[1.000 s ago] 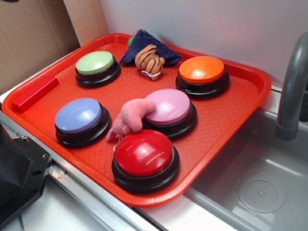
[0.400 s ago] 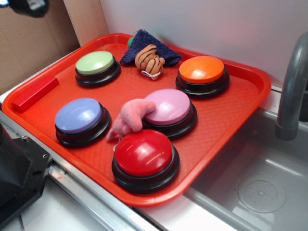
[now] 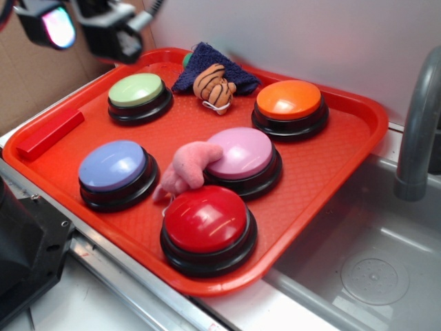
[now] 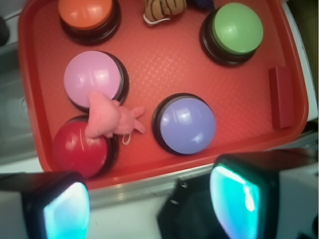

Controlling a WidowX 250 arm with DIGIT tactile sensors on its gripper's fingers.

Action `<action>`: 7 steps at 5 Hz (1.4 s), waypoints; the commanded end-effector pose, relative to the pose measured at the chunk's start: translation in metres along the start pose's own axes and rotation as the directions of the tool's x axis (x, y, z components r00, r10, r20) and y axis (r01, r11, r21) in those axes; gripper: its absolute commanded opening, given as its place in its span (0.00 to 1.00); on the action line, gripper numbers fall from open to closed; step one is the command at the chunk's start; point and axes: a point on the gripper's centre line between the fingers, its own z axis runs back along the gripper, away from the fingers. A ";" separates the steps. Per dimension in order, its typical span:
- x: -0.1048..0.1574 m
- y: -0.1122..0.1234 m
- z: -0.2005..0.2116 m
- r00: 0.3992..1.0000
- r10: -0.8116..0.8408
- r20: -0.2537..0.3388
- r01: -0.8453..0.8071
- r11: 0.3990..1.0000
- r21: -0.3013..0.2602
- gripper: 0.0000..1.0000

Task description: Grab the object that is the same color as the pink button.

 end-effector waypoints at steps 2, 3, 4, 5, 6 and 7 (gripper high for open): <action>0.030 -0.030 -0.064 0.993 0.115 -0.018 -0.115 0.993 -0.028 1.00; 0.037 -0.033 -0.082 0.994 0.106 -0.032 -0.107 0.994 -0.026 1.00; 0.043 -0.031 -0.100 0.993 0.106 -0.048 -0.106 0.994 0.006 1.00; 0.045 -0.037 -0.115 0.995 0.059 -0.080 -0.059 0.998 0.002 1.00; 0.041 -0.037 -0.120 0.994 0.079 -0.082 -0.078 0.997 0.015 0.79; 0.040 -0.029 -0.106 0.992 0.102 -0.069 -0.104 0.994 -0.029 0.00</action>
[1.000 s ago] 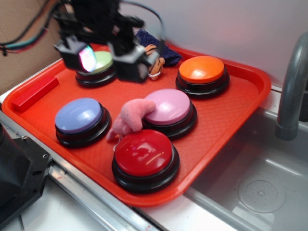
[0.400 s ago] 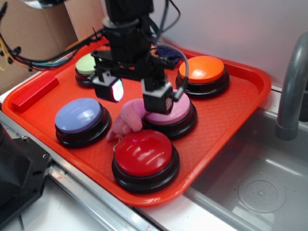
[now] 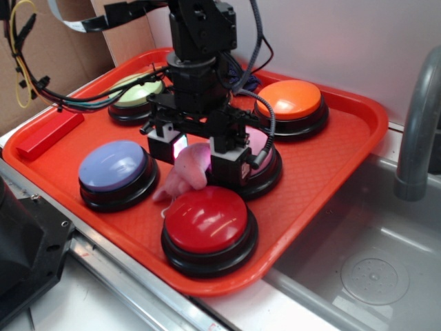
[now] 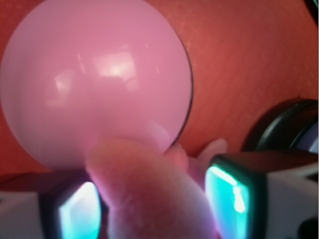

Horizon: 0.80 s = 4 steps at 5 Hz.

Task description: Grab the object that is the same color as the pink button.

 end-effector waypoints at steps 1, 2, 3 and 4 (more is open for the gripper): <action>0.003 0.016 0.030 0.998 0.062 0.034 -0.058 0.993 -0.106 0.00; 0.009 0.027 0.040 0.995 0.090 0.044 -0.085 0.992 -0.094 0.00; 0.020 0.061 0.070 0.994 0.063 0.084 -0.058 0.996 -0.066 0.00; 0.033 0.084 0.091 0.989 0.048 0.143 -0.046 0.999 -0.015 0.00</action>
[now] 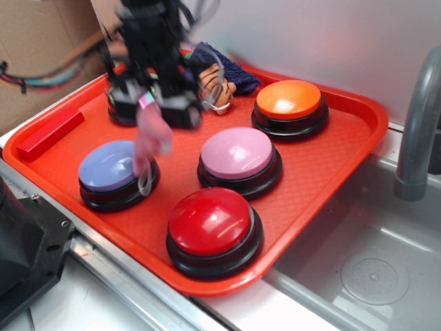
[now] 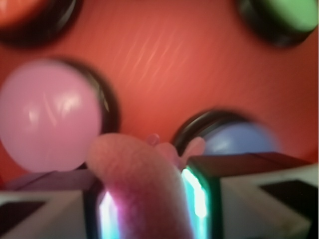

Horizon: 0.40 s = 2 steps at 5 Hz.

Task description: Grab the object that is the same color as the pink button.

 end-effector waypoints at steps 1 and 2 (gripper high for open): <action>0.042 0.039 0.051 0.985 -0.033 0.167 0.028 0.999 0.028 0.00; 0.056 0.052 0.057 0.981 -0.003 0.192 -0.002 1.000 0.026 0.00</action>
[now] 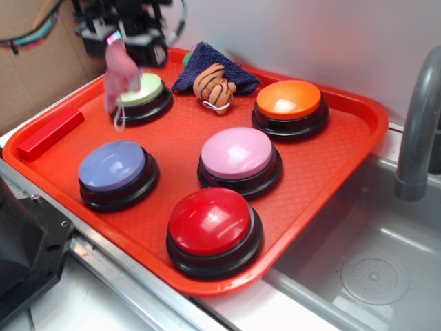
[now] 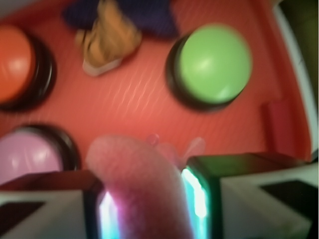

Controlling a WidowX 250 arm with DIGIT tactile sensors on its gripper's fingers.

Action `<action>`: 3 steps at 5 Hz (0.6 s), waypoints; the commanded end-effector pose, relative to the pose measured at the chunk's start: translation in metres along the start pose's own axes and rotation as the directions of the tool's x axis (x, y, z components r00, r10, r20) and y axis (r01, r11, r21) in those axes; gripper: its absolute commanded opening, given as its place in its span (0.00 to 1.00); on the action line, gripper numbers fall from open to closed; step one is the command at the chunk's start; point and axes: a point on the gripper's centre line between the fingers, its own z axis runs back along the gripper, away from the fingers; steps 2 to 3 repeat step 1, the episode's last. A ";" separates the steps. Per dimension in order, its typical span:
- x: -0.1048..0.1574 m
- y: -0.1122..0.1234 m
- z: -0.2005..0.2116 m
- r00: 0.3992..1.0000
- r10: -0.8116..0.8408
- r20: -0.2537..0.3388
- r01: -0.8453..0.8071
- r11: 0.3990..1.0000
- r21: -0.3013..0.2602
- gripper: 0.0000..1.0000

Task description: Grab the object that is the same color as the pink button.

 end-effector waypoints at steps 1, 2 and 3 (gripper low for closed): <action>0.026 0.015 0.017 0.997 -0.002 0.074 0.006 0.999 -0.049 0.00; 0.026 0.015 0.017 0.997 -0.002 0.074 0.006 0.999 -0.049 0.00; 0.026 0.015 0.017 0.997 -0.002 0.074 0.006 0.999 -0.049 0.00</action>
